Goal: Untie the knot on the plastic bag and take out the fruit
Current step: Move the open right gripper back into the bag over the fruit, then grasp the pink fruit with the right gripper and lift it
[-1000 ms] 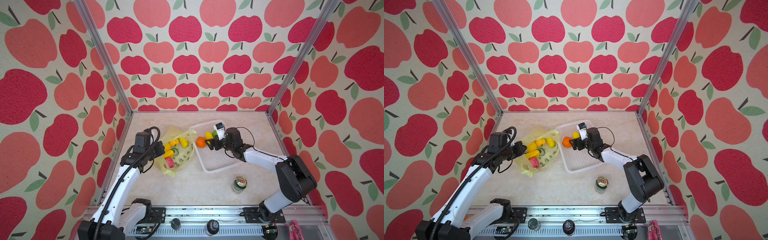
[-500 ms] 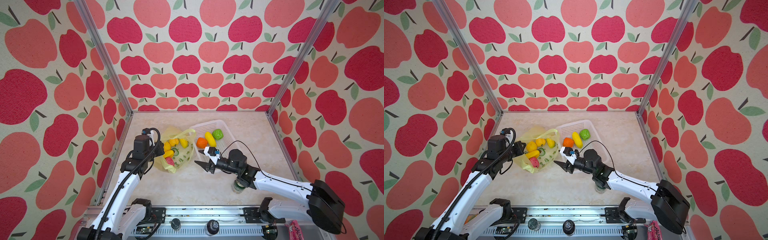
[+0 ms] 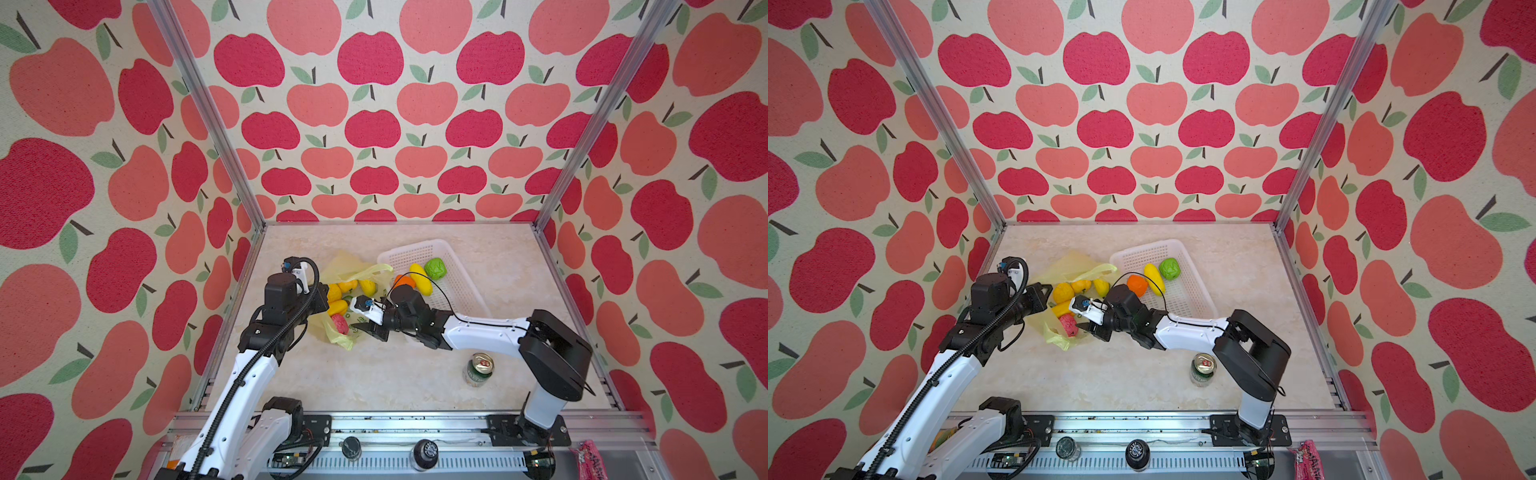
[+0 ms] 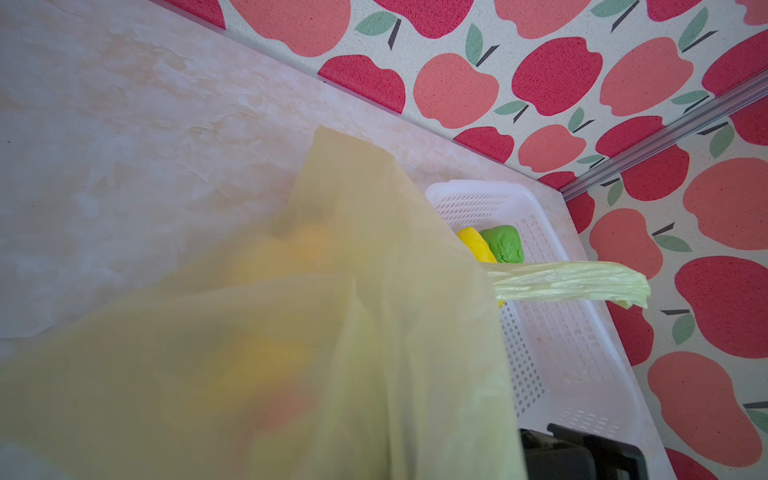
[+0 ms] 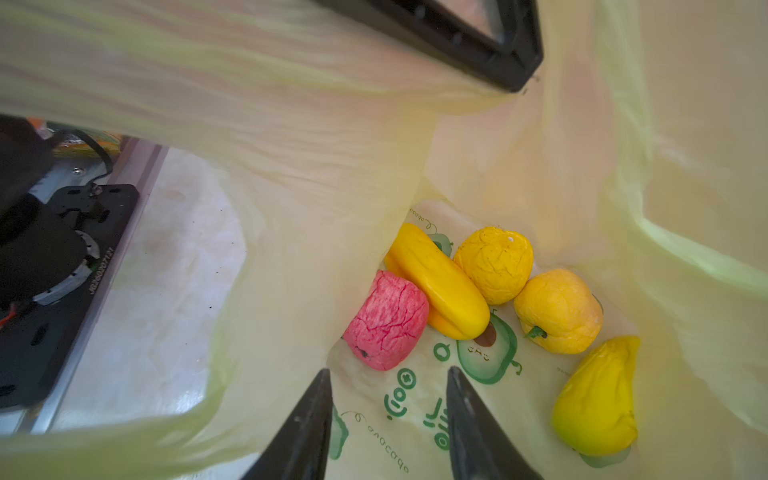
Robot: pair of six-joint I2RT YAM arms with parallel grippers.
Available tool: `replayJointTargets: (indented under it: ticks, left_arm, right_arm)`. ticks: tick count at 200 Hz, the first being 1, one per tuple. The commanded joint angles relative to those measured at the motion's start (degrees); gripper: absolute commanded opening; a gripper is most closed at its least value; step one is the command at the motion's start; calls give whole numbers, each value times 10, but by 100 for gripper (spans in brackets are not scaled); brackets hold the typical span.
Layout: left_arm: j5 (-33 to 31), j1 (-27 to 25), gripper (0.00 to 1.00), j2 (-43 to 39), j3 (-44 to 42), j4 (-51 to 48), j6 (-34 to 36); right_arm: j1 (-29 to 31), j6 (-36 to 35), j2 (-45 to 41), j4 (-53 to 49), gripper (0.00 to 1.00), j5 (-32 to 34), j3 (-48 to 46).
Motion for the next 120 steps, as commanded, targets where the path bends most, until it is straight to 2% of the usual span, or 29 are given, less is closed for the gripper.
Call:
replayJointTargets:
  ticks: [1, 20, 48, 84, 120]
  left_arm:
    - [5, -3, 0, -10, -6, 13, 12]
    - [5, -5, 0, -8, -6, 13, 13]
    - [5, -4, 0, -6, -6, 15, 12]
    - [6, -4, 0, -6, -6, 15, 12]
    - [8, -5, 0, -5, -6, 15, 12]
  right_arm:
    - [-3, 3, 63, -77, 47, 13, 71]
    - [-1, 3, 106, -109, 49, 7, 118]
    - [-1, -5, 136, -132, 66, -25, 147]
    - [-1, -7, 169, -166, 78, -59, 186]
    - [2, -8, 194, -178, 97, -104, 209]
